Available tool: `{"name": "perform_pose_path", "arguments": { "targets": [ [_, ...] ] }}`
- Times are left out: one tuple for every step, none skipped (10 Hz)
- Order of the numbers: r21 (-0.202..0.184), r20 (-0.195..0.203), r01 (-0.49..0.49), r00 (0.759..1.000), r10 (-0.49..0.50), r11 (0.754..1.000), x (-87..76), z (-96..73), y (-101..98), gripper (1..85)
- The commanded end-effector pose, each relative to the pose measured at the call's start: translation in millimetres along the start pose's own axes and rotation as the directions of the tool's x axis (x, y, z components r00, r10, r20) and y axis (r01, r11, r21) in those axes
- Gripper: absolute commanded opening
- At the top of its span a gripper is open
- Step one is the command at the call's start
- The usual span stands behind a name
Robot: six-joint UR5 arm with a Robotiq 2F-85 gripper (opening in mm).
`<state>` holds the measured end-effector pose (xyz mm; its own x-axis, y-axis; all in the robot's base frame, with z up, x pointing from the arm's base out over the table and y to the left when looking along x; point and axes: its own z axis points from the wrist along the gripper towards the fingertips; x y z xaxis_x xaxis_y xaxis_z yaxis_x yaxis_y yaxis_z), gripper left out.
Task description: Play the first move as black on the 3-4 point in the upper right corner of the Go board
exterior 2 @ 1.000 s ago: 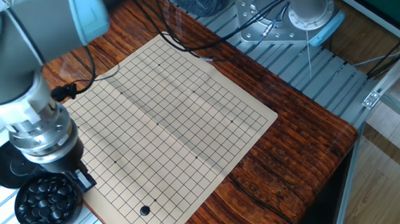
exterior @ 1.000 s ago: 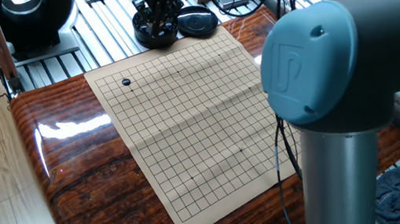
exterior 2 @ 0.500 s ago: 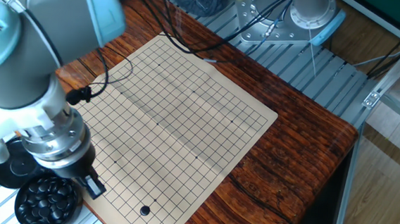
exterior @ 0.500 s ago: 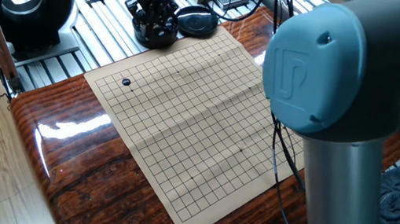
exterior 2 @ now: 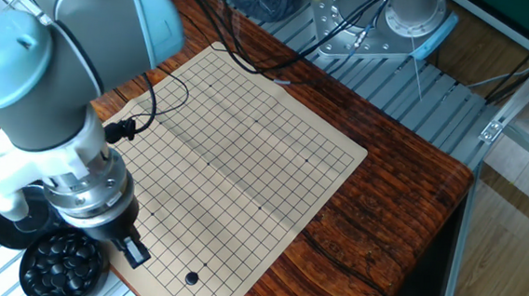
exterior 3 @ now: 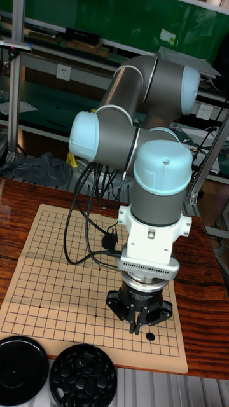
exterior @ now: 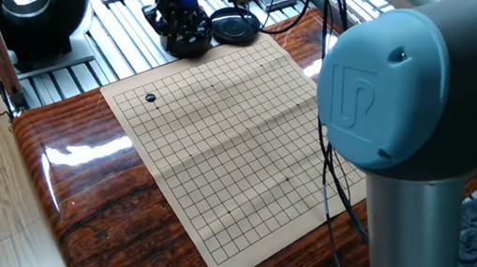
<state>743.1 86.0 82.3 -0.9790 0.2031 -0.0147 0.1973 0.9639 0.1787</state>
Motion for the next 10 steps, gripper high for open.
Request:
{"name": "perform_pose_path", "arguments": {
  "targets": [
    [0.025,0.012,0.013,1.0,-0.013,1.0,-1.2,0.3,-5.1,1.3],
    [0.035,-0.002,0.025,1.0,-0.025,0.999,2.4,0.3,-7.8,1.3],
    [0.07,-0.017,0.036,0.999,-0.034,0.997,5.8,-0.2,-17.1,1.3],
    [0.106,-0.017,0.041,0.999,-0.04,0.994,5.5,-1.1,-26.3,1.3],
    [0.121,-0.002,0.053,0.999,-0.053,0.991,1.1,-1.5,-30.3,1.3],
    [0.136,0.002,0.05,0.999,-0.051,0.989,-0.2,-2.0,-34.1,1.3],
    [0.144,0.011,0.039,0.999,-0.041,0.989,-2.2,-2.3,-36.0,1.3],
    [0.16,0.023,0.055,0.998,-0.06,0.985,-6.3,-3.0,-40.0,1.3],
    [0.18,0.025,0.083,0.996,-0.089,0.98,-8.4,-3.9,-44.8,1.3],
    [0.185,0.019,0.108,0.993,-0.113,0.977,-8.2,-4.1,-46.0,1.3]
  ]
}}
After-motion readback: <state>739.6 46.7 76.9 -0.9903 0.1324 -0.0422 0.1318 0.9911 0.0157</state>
